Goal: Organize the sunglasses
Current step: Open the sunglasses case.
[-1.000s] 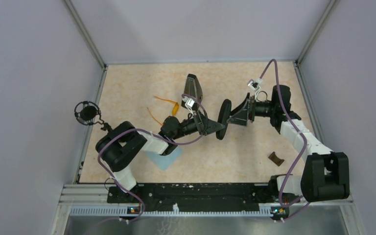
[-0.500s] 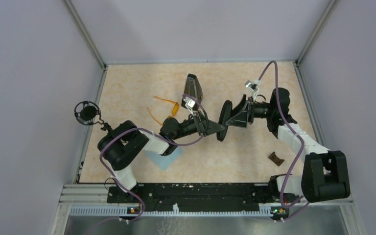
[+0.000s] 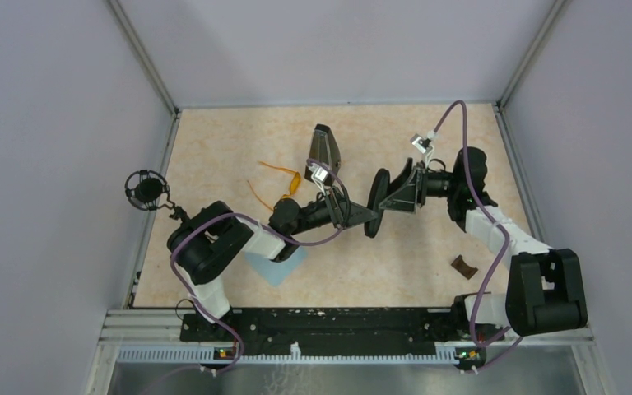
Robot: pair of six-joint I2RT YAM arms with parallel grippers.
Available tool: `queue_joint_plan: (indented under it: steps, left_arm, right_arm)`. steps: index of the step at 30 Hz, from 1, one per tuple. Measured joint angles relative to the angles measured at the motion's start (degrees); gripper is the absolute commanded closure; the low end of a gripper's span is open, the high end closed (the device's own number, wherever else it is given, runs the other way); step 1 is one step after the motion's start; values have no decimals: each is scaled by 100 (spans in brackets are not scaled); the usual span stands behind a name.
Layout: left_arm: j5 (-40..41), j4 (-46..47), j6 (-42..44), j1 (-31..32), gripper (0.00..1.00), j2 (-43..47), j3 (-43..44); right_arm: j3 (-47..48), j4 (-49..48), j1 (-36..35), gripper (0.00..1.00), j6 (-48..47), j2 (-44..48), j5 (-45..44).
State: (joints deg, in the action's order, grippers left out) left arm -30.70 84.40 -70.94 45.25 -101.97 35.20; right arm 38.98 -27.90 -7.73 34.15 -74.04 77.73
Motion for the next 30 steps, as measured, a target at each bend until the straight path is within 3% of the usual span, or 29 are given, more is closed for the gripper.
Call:
queue_joint_plan:
  steps: [4, 8, 11, 16, 20, 22, 25, 27, 30]
  left_arm:
    - [-9, 20, -39, 0, 100, -7, 2]
    - [-37, 48, -68, 0, 100, -20, 0]
    - [-42, 50, -125, 0, 100, -57, 0]
    - [-59, 72, -195, 0, 100, -83, -7]
    - [-96, 103, -160, 0, 100, -94, -24]
    - [-136, 153, -125, -2, 98, -96, -24]
    - [-177, 216, -111, -39, 98, -105, -61]
    - [-286, 271, -111, -105, 100, -105, -166]
    - [-409, 343, -160, -243, 100, -105, -361]
  right_arm:
    - [0, -50, -2, 35, 52, -28, -7]
    - [0, -74, -2, 22, 111, -63, -7]
    - [0, -83, -4, 23, 101, -63, -9]
    - [2, -101, -4, 40, 105, -151, 2]
    - [0, -127, -2, 72, 256, -225, 20]
    - [0, -142, -2, 82, 328, -225, 72]
    - [-7, -188, -2, 88, 195, -225, 249]
    - [39, 374, -2, 89, -437, -195, 358]
    - [481, 2653, -4, 91, -2424, -203, 415]
